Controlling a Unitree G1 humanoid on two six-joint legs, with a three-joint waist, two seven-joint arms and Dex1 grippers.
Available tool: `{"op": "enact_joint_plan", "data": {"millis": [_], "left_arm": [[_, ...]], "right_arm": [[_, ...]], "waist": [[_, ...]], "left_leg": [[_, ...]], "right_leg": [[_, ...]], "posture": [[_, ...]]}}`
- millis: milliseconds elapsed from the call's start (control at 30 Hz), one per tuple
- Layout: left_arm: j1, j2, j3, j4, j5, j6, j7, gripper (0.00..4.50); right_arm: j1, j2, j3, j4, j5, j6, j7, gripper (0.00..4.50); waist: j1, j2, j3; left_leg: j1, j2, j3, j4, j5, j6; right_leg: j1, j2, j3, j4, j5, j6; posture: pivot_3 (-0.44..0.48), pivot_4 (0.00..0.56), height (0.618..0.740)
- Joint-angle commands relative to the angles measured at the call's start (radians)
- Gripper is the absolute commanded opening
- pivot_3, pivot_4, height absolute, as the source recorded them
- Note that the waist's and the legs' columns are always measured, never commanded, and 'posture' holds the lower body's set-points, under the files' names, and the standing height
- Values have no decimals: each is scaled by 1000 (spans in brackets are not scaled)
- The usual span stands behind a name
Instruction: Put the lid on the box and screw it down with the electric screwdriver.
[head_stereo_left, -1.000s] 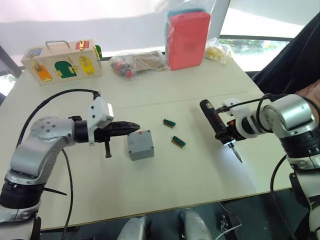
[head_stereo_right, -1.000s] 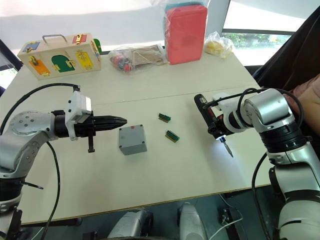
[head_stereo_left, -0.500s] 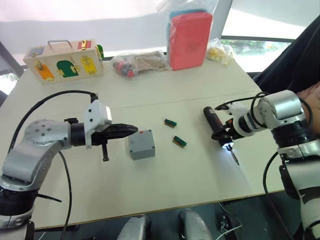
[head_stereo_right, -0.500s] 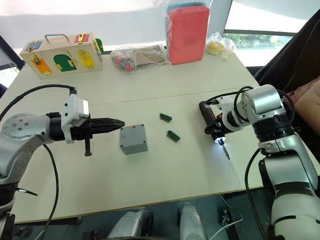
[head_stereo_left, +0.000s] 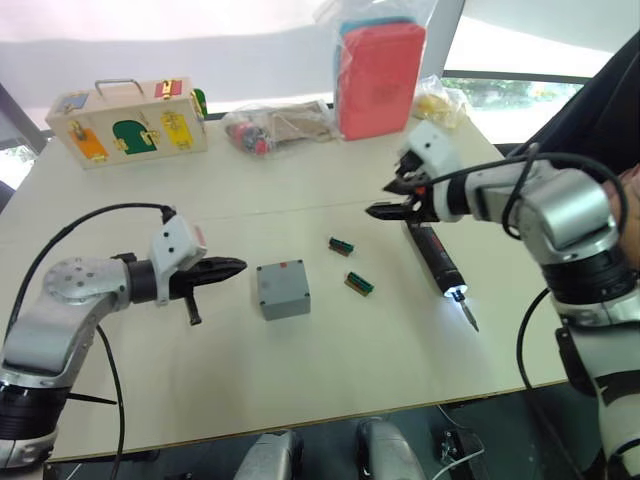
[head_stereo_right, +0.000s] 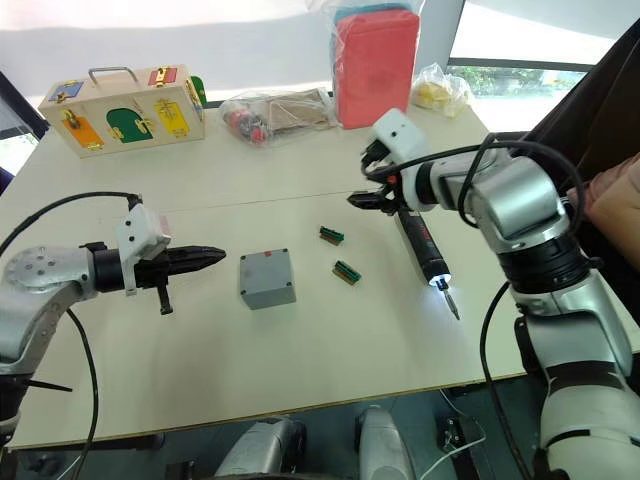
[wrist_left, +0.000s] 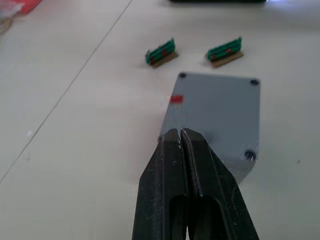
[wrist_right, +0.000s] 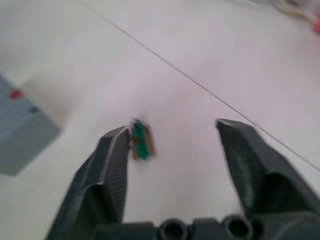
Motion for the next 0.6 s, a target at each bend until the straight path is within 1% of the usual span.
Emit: {"op": "enact_joint_plan", "data": {"millis": [33,100,133,300,467,600], "left_arm": [[19,-23,-26,56,56,-83,2,0],[22,-39,-42,82,79,-114,10,0],[19,-50,-49,94,89,-125,15,0],[1,-107,-90,148,133,-175,37,0],[-52,-170,-132,216,171,-212,53,0],[-99,-209,-154,275,200,-241,60,0]], "right_arm": [[100,55,56,-107,-64,-145,9,1268],[158,88,78,-126,-90,-175,1,378],[183,104,92,-131,-107,-192,-3,69],[254,165,164,-124,-180,-257,-2,69],[279,210,200,-107,-224,-281,16,69],[286,227,207,-116,-228,-255,45,69]], "waist": [[-1,-1,0],[-2,-1,0],[-2,-1,0],[-3,-1,0],[-3,-1,0],[-3,-1,0]], "left_leg": [[0,0,0,0,0,0],[0,0,0,0,0,0],[0,0,0,0,0,0],[0,0,0,0,0,0],[0,0,0,1,0,-1],[0,0,-1,1,0,-1]], "right_leg": [[0,0,0,0,0,0],[0,0,0,0,0,0],[0,0,0,1,0,0],[-1,0,0,1,0,0],[-1,0,0,2,0,0],[0,0,-1,2,0,0]], "posture": [[0,150,740],[0,150,740],[0,150,740],[0,150,740],[0,150,740],[0,150,740]]}}
